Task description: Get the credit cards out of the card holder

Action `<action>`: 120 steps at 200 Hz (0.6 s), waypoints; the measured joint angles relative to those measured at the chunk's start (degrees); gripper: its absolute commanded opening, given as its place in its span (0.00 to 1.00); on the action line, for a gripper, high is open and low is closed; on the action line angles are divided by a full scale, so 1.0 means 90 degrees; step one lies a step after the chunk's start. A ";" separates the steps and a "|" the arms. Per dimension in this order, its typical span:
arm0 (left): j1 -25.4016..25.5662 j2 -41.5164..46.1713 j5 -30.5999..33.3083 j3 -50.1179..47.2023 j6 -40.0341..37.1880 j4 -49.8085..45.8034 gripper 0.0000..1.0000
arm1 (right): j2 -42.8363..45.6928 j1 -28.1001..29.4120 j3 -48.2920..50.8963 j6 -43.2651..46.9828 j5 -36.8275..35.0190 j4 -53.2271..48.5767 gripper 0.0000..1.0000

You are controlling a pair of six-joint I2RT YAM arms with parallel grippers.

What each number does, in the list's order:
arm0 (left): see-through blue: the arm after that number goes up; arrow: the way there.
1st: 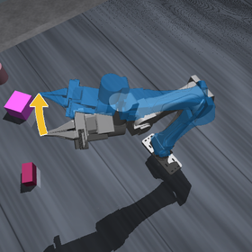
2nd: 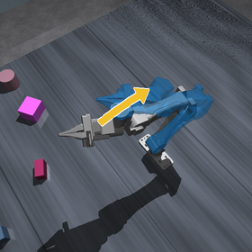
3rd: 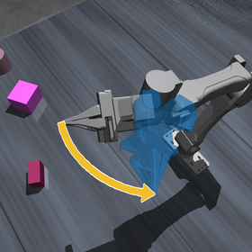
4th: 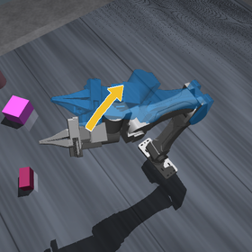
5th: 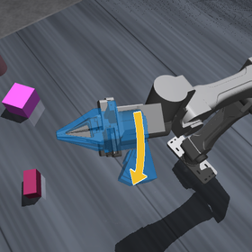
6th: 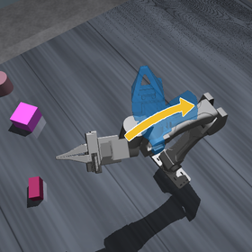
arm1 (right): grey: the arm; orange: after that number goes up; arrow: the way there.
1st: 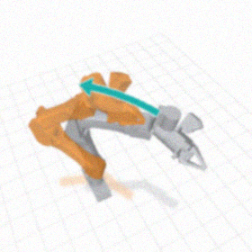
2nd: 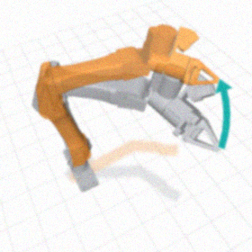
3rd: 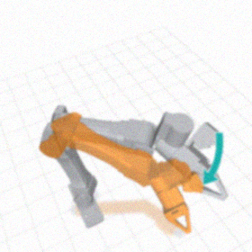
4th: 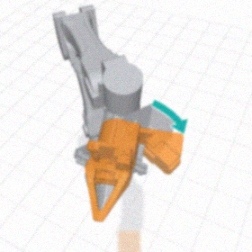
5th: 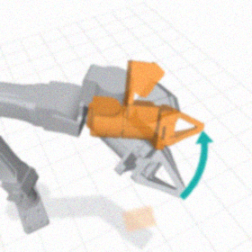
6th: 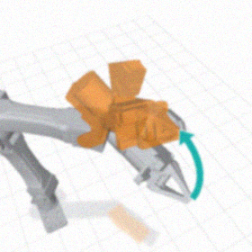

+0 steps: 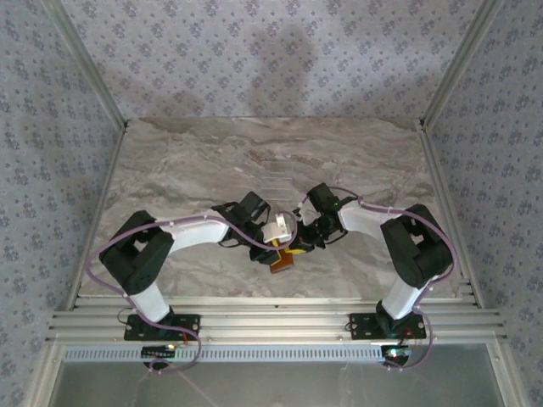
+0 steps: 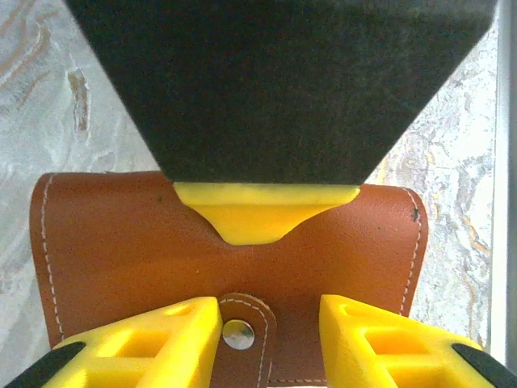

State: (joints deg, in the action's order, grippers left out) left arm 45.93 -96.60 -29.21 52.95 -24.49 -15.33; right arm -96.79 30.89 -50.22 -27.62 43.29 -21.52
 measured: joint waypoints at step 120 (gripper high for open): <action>-0.0270 0.0503 -0.0053 -0.0687 -0.0488 0.0542 0.44 | 0.0002 0.0029 0.0007 0.0002 0.0012 0.0080 0.05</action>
State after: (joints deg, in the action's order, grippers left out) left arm 43.51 -92.07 -29.69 46.76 -28.88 -10.46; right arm -96.77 31.16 -50.15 -27.59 43.40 -20.80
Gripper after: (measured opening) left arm 0.439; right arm 0.060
